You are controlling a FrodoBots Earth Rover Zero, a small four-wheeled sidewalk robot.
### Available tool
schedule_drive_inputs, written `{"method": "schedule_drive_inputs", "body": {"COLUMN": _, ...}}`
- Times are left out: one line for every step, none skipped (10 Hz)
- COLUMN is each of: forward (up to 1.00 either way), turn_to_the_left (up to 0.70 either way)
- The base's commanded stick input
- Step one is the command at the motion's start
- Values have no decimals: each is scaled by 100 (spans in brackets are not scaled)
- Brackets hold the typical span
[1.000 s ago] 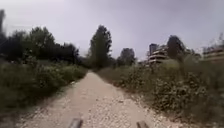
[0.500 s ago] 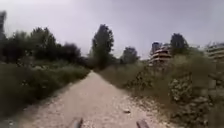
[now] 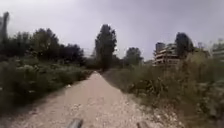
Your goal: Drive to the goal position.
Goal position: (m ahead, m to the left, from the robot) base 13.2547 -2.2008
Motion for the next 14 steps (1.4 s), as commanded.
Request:
{"method": "schedule_drive_inputs", "body": {"forward": 85, "turn_to_the_left": 0}}
{"method": "schedule_drive_inputs", "body": {"forward": 85, "turn_to_the_left": 0}}
{"method": "schedule_drive_inputs", "body": {"forward": 85, "turn_to_the_left": 0}}
{"method": "schedule_drive_inputs", "body": {"forward": 85, "turn_to_the_left": 0}}
{"method": "schedule_drive_inputs", "body": {"forward": 85, "turn_to_the_left": 0}}
{"method": "schedule_drive_inputs", "body": {"forward": 85, "turn_to_the_left": 0}}
{"method": "schedule_drive_inputs", "body": {"forward": 85, "turn_to_the_left": 0}}
{"method": "schedule_drive_inputs", "body": {"forward": 85, "turn_to_the_left": 0}}
{"method": "schedule_drive_inputs", "body": {"forward": 85, "turn_to_the_left": 0}}
{"method": "schedule_drive_inputs", "body": {"forward": 85, "turn_to_the_left": 0}}
{"method": "schedule_drive_inputs", "body": {"forward": 85, "turn_to_the_left": 0}}
{"method": "schedule_drive_inputs", "body": {"forward": 85, "turn_to_the_left": 0}}
{"method": "schedule_drive_inputs", "body": {"forward": 85, "turn_to_the_left": 0}}
{"method": "schedule_drive_inputs", "body": {"forward": 85, "turn_to_the_left": 0}}
